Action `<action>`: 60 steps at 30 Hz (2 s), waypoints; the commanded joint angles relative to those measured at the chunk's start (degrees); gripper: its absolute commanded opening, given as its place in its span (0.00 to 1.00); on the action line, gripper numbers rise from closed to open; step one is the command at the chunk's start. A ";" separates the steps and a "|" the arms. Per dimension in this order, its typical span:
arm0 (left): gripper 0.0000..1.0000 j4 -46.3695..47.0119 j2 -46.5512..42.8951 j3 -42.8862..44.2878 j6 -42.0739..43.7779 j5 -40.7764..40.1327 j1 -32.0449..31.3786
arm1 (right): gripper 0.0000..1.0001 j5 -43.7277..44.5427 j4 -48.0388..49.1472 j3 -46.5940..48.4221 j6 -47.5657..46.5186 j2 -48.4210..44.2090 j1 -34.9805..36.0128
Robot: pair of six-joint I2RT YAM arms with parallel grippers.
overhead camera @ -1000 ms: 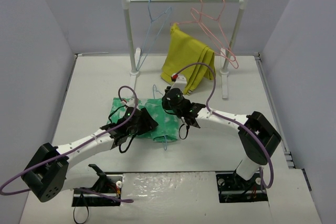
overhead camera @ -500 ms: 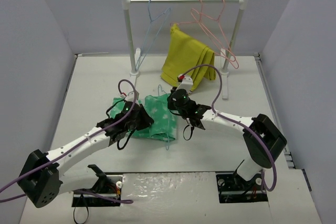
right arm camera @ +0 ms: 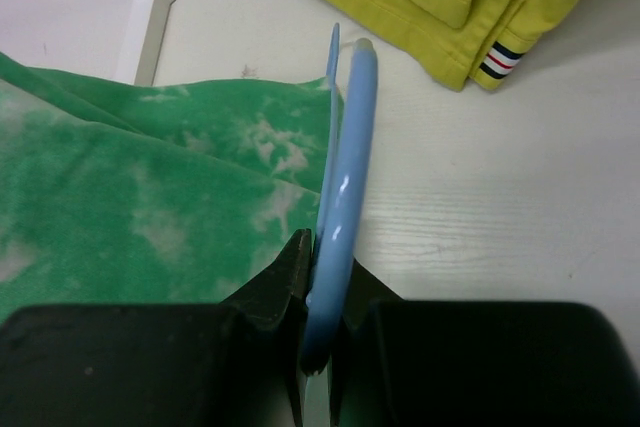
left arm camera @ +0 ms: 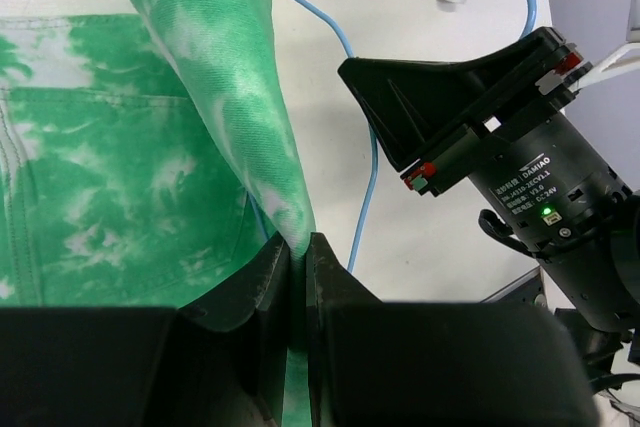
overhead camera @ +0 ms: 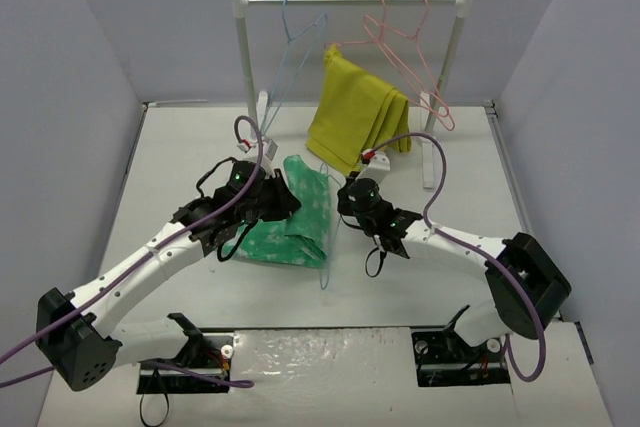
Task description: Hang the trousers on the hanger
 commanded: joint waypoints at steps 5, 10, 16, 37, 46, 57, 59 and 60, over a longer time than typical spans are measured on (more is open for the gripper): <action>0.00 0.04 1.44 16.13 5.01 -2.40 -6.61 | 0.00 4.63 -1.21 -4.96 -1.05 -6.57 -5.53; 0.00 0.09 1.52 19.08 4.85 -2.80 -6.88 | 0.00 4.91 -2.06 -6.09 -1.47 -7.64 -6.26; 0.00 -0.88 2.57 23.07 5.67 -2.45 -6.88 | 0.00 5.06 -2.29 -7.34 -1.38 -7.59 -7.11; 0.00 0.76 -1.87 12.54 9.84 -1.33 2.63 | 0.00 7.08 -7.97 -8.46 -4.98 -12.27 -10.58; 0.00 10.27 -2.05 -3.80 11.65 -2.63 8.75 | 0.00 5.15 -11.17 -6.60 -7.05 -15.58 -10.76; 0.00 21.66 14.01 -10.22 14.02 -9.45 12.42 | 0.00 2.82 -12.91 -4.13 -9.15 -16.51 -10.71; 0.00 22.73 16.51 -10.23 14.65 -10.11 12.99 | 0.00 2.62 -13.24 -3.79 -9.59 -16.78 -10.64; 0.00 22.70 16.97 -10.20 14.87 -10.18 13.21 | 0.00 2.51 -13.48 -3.69 -9.75 -16.90 -10.66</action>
